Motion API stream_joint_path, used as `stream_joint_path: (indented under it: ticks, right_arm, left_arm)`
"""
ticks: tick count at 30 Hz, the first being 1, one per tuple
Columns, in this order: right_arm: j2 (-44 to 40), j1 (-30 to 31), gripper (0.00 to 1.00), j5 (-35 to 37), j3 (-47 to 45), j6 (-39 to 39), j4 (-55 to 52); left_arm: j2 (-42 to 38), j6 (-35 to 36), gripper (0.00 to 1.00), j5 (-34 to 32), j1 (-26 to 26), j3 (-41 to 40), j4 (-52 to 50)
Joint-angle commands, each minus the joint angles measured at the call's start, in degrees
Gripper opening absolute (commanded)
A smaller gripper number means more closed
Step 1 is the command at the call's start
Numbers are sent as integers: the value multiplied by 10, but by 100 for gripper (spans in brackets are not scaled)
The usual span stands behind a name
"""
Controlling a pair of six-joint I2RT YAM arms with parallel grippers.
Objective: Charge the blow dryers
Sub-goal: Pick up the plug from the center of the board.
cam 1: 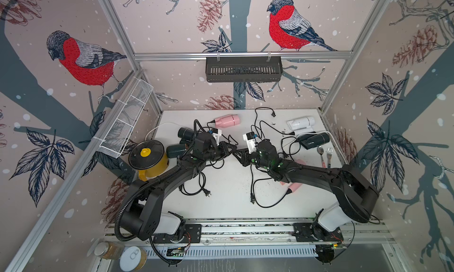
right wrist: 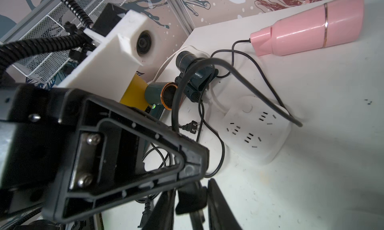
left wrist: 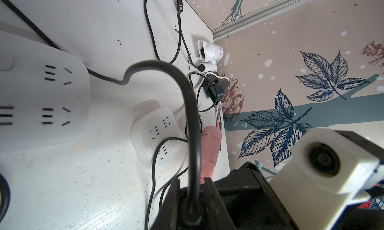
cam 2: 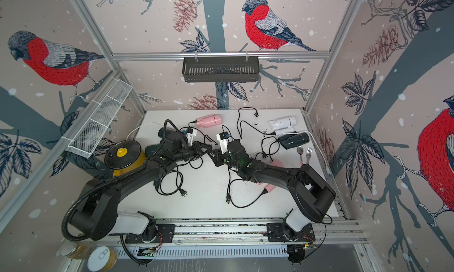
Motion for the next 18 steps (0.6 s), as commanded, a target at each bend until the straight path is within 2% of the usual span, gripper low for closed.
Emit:
stream_joint_path:
  ticks: [1,7,15,18]
  right_arm:
    - [-18,4,23,24,-2,-15,4]
    - [-49,12,18,44,-9,-29,-21]
    - [-93,11,15,18,-25,-19,-43]
    - [-110,10,15,-8,-28,-11,-50]
  left_arm:
    - [-1,4,23,12,-1,5,7]
    - [-1,7,32,23,-1,18,11]
    - [-32,16,70,29,7,22,36]
    - [-49,27,78,50,20,18,40]
